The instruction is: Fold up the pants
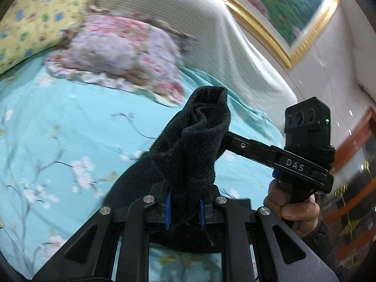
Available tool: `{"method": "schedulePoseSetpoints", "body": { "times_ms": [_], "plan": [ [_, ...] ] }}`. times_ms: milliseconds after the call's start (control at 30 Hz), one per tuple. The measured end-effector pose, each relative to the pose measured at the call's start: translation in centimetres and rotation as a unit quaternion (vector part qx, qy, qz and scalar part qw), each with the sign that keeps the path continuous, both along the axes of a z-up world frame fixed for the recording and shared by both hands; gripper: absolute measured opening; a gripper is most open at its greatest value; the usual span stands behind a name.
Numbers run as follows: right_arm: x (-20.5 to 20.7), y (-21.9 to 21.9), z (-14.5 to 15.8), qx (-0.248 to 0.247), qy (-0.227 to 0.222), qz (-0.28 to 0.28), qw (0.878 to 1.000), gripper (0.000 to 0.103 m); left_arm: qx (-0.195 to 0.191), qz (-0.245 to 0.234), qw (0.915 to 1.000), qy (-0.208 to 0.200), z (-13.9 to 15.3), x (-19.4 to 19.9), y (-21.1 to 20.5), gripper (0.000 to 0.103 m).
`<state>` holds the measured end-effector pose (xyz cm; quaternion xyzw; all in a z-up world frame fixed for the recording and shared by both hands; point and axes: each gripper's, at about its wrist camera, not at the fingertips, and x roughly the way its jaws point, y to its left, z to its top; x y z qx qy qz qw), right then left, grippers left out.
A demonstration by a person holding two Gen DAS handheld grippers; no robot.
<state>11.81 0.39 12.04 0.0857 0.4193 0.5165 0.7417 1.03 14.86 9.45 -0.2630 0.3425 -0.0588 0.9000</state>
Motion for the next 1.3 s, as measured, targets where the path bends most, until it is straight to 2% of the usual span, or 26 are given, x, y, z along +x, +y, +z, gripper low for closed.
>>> {"method": "schedulePoseSetpoints", "body": {
  "times_ms": [200, 333, 533, 667, 900, 1133, 1233, 1300],
  "plan": [
    [-0.7, -6.5, -1.6, 0.019, 0.019, -0.051, 0.998, 0.018, 0.005, -0.048, 0.9988, 0.005, -1.0, 0.8, -5.3, 0.017],
    [-1.3, -9.3, -3.0, 0.028, 0.028, -0.076, 0.996, 0.018, 0.025, -0.065, 0.9974, 0.018, -1.8, 1.3, -7.7, 0.017],
    [-1.9, -12.0, -5.1, 0.047, 0.044, -0.102, 0.993, 0.018, 0.033, -0.080, 0.9958, 0.028, -3.0, 2.0, -9.9, 0.017],
    [-2.1, -13.7, -6.3, 0.054, 0.051, -0.115, 0.991, 0.018, 0.051, -0.097, 0.9933, 0.037, -3.7, 2.6, -11.6, 0.017],
    [-2.6, -16.4, -7.6, 0.055, 0.062, -0.138, 0.987, 0.018, 0.087, -0.126, 0.9874, 0.041, -4.7, 3.2, -14.8, 0.017],
    [-3.4, -18.1, -8.4, 0.032, 0.064, -0.157, 0.985, 0.021, 0.114, -0.153, 0.9806, 0.045, -5.7, 3.3, -17.0, 0.020],
    [-3.7, -18.7, -8.8, 0.008, 0.067, -0.177, 0.982, 0.024, 0.120, -0.162, 0.9782, 0.048, -6.2, 3.3, -17.6, 0.036],
    [-4.0, -19.1, -8.9, -0.010, 0.064, -0.194, 0.979, 0.024, 0.122, -0.174, 0.9760, 0.047, -6.6, 3.4, -18.0, 0.053]
  ]
}}
